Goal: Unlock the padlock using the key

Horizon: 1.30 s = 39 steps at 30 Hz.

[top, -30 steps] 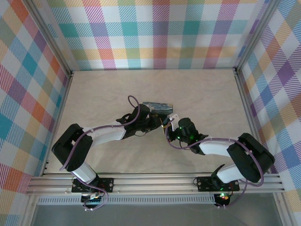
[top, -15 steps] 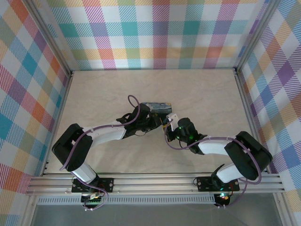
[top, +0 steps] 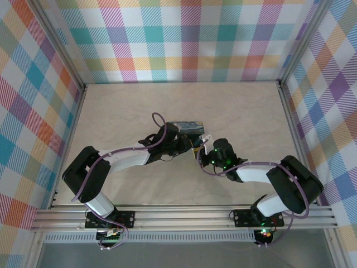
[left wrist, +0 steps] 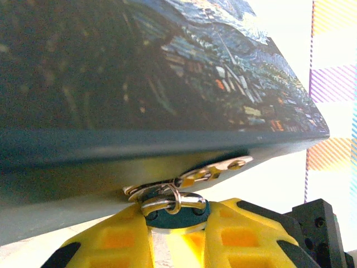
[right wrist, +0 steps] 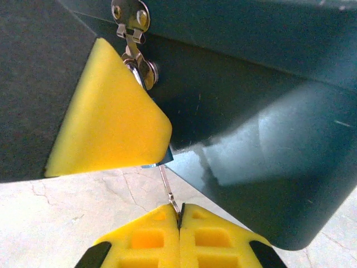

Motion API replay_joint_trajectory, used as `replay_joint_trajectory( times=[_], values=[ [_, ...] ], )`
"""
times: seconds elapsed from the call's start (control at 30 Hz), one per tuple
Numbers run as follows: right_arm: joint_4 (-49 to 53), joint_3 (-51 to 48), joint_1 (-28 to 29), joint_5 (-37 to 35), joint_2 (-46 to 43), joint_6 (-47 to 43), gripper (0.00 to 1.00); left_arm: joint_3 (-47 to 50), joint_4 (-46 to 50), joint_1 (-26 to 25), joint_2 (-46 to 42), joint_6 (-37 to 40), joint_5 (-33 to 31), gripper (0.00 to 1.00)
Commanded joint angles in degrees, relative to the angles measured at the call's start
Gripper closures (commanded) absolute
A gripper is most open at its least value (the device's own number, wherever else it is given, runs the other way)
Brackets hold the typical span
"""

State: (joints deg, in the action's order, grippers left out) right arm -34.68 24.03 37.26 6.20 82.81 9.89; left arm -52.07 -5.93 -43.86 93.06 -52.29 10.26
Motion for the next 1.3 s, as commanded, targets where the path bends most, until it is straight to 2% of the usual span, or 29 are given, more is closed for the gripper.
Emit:
replay_joint_trajectory(
  times=[0.0,0.13,0.57,1.27],
  values=[
    [-5.84,1.34,-2.04,2.44,-1.33,1.71,1.0,-0.41,2.42,-1.87,0.2,0.31,4.06,0.87],
    [-5.76,1.63,-2.8,3.99,-1.16,1.39,1.0,-0.43,2.33,-1.92,0.13,0.44,4.19,0.87],
    [-5.49,2.97,-4.44,2.65,1.12,-3.55,1.0,-0.52,3.12,-1.87,-0.46,0.91,5.03,0.87],
    [0.05,5.3,-8.95,15.07,1.43,-0.21,1.0,0.38,3.36,-1.87,-0.94,1.36,3.89,0.87]
  ],
)
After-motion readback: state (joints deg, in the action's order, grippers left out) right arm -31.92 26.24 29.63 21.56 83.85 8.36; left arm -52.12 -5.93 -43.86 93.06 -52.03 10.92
